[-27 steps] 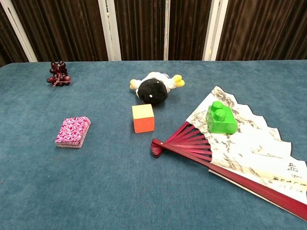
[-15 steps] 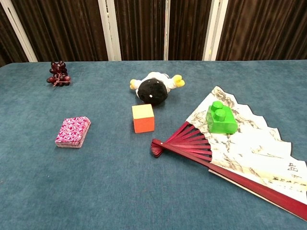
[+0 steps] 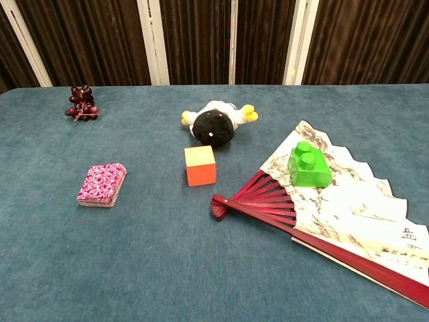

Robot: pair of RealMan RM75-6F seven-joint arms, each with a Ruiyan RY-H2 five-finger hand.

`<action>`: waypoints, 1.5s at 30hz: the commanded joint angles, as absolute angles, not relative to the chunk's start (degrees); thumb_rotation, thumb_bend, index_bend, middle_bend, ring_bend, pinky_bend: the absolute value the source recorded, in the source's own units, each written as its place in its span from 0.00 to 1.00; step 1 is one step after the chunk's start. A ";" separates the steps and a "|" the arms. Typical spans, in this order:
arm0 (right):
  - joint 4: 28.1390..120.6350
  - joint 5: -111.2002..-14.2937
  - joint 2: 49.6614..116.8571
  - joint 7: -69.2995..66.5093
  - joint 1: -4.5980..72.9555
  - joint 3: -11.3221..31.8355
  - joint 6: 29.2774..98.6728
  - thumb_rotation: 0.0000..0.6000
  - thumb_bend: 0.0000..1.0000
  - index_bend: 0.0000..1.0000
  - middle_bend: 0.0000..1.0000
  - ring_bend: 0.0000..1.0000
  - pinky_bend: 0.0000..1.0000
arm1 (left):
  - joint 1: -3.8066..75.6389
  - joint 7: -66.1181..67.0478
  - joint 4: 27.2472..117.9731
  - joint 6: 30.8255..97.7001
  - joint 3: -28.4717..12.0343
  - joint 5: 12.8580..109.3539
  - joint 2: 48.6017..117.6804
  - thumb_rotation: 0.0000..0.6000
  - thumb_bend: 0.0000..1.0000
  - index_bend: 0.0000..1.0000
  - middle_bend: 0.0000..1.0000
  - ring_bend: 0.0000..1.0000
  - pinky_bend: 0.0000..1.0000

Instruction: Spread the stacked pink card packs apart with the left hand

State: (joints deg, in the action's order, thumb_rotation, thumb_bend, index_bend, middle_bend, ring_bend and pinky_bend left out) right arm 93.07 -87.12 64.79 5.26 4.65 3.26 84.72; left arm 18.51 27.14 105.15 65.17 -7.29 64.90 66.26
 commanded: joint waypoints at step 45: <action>93.26 -86.95 64.36 3.31 4.62 3.17 84.59 1.00 0.37 0.00 0.00 0.00 0.05 | 46.95 51.63 92.96 64.61 -11.43 23.49 92.14 1.00 0.40 0.48 0.00 0.00 0.01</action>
